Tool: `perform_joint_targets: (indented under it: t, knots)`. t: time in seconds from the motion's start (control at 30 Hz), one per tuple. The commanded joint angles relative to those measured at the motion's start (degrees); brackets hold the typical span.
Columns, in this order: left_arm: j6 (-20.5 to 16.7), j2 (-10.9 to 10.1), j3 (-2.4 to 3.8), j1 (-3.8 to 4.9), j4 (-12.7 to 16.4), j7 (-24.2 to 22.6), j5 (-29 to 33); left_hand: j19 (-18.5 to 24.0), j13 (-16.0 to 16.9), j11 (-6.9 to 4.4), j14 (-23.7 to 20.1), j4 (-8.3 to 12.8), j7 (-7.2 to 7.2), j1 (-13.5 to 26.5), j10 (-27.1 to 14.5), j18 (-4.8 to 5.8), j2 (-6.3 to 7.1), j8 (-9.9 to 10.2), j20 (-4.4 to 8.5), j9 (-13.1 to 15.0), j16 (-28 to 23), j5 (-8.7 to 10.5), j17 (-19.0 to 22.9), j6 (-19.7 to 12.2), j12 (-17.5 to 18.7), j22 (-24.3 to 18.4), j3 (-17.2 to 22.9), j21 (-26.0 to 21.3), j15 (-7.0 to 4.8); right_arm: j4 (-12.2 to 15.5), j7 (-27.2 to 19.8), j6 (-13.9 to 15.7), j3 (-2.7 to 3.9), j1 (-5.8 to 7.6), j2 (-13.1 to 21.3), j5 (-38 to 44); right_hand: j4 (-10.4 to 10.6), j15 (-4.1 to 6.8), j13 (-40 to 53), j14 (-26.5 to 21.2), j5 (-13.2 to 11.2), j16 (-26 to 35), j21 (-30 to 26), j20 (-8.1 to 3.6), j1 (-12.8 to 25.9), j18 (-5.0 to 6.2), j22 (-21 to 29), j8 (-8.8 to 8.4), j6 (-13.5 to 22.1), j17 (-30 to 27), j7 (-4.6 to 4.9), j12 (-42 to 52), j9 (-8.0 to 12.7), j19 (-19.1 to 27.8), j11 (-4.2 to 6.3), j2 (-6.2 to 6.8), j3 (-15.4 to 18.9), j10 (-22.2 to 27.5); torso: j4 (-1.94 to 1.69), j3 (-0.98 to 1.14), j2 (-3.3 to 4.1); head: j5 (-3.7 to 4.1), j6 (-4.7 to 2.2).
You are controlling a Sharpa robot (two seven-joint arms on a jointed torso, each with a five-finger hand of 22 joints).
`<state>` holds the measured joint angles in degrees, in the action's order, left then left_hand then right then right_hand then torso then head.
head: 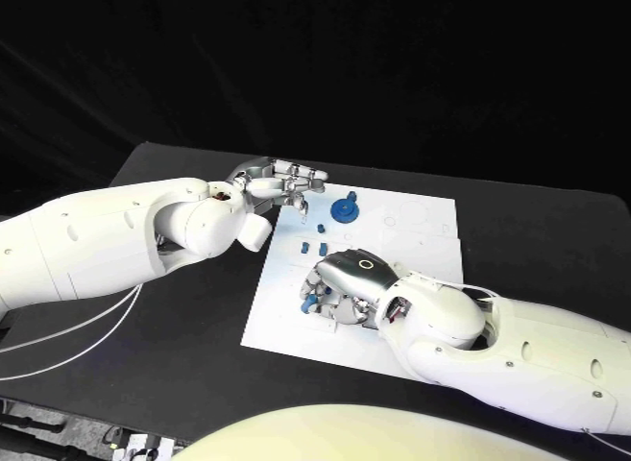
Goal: Assemble the parts on the task board
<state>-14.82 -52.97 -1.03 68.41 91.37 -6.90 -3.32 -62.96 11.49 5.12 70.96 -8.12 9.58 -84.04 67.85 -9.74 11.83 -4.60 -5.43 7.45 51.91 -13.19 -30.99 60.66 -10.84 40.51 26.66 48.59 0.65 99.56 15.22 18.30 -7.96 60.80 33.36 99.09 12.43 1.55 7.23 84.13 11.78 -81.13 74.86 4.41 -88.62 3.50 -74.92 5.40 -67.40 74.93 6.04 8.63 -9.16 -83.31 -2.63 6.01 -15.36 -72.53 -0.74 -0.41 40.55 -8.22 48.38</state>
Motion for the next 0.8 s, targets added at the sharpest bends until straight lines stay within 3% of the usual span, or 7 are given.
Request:
perform_joint_targets:
  t: [0.03,0.6,0.8]
  knots:
    - [1.02,0.05,0.03,0.05,0.11,-0.07,0.25,0.23,0.06,0.05,-0.48,0.19,0.12,-0.02,-0.48,-0.83,-0.46,0.21,-0.15,-0.06,-0.21,-0.01,0.05,-0.06,-0.22,-0.05,-0.21,-0.31,-0.11,-0.02,0.88,-2.23,-0.11,-0.15,0.18,1.21,-0.03,0.11,-0.06,3.0,0.22,-0.03,-0.37,-0.02,0.52,-0.26,-9.38,0.25,-0.03,0.36,0.34,-0.28,-0.06,-0.08,0.02,0.14,-0.27,0.24,0.01,0.0,-0.01,-0.05,0.02]
    - [1.24,0.0,0.03,0.05,0.11,0.1,0.25,0.23,0.06,0.05,-0.48,0.19,0.12,-0.02,-0.48,-0.83,-0.46,0.21,-0.15,-0.06,-0.21,-0.01,0.05,-0.06,-0.22,-0.05,-0.21,-0.31,-0.11,0.64,2.07,-2.62,-0.12,-0.21,0.19,2.56,-0.02,0.07,-0.03,2.99,0.21,-0.01,-0.51,0.01,0.73,-0.24,-9.35,0.25,-0.07,0.32,0.37,-0.31,-0.09,-0.02,-0.02,0.21,-0.31,0.14,0.01,0.03,0.02,-0.04,-0.07]
    - [1.28,0.03,0.03,0.05,0.14,0.13,0.25,0.23,0.06,0.05,-0.48,0.19,0.12,-0.02,-0.48,-0.83,-0.46,0.21,-0.15,-0.06,-0.21,-0.01,0.05,-0.06,-0.22,-0.05,-0.21,-0.31,-0.11,0.33,2.48,-4.05,-0.14,-0.25,-0.78,2.61,0.28,-0.27,-0.06,2.93,0.14,0.05,-0.96,0.25,2.25,-0.17,-9.3,-0.55,1.08,0.16,0.91,-1.05,0.07,0.18,-0.44,1.23,-0.19,0.69,0.0,0.0,0.0,0.08,-0.04]
